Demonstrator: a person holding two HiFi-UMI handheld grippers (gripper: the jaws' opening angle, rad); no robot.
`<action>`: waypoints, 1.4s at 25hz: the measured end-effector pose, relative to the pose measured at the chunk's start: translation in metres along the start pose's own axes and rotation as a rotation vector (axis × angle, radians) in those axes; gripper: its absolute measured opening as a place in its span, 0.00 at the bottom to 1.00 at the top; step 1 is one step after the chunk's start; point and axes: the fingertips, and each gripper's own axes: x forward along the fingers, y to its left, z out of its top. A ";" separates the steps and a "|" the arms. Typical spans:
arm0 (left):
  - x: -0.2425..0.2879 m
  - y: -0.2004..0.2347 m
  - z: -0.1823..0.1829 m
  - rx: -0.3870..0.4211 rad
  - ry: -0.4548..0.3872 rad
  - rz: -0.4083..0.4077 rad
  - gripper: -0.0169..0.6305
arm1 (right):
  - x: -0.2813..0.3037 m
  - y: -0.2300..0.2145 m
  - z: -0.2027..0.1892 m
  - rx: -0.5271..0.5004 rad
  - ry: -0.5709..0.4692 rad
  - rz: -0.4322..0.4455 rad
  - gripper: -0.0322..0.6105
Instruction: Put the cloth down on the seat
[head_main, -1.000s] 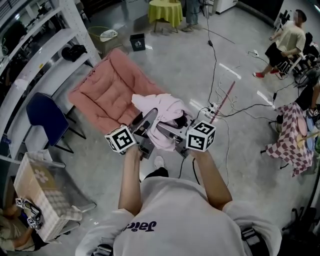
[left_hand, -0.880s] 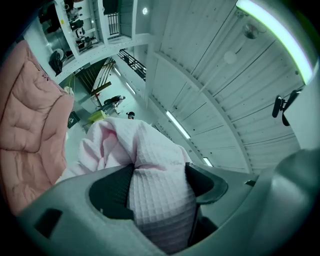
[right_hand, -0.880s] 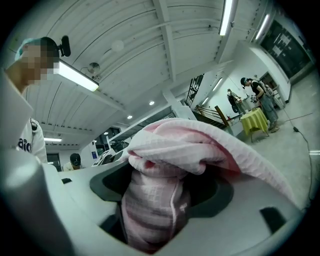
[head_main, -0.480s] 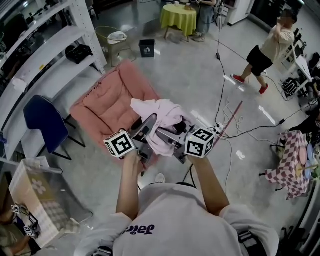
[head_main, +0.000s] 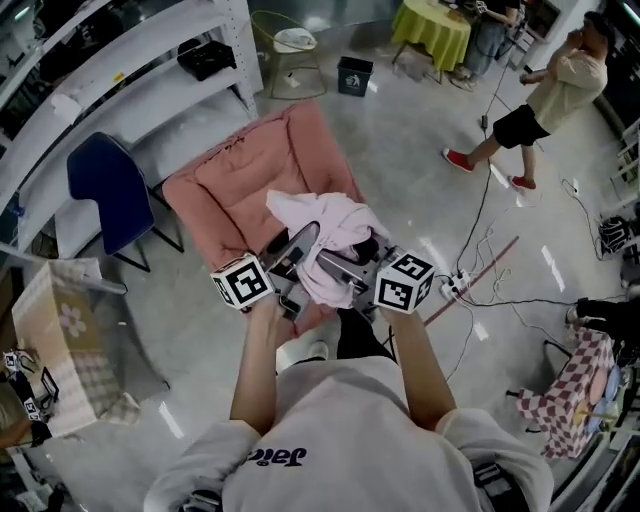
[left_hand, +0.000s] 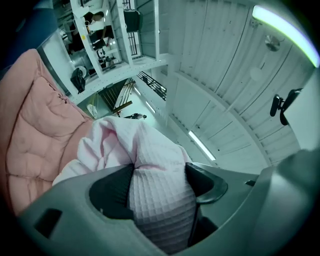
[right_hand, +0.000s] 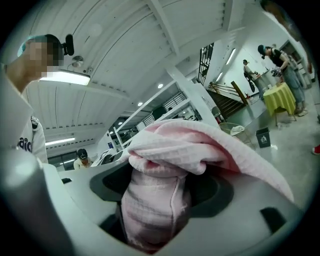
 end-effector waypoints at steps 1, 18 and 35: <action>0.002 0.012 0.006 0.000 -0.017 0.025 0.54 | 0.010 -0.008 0.000 0.005 0.017 0.021 0.57; 0.048 0.236 0.015 -0.153 -0.131 0.391 0.53 | 0.132 -0.193 -0.079 0.176 0.334 0.164 0.57; 0.035 0.457 -0.070 -0.300 -0.100 0.636 0.53 | 0.193 -0.335 -0.252 0.358 0.511 0.100 0.57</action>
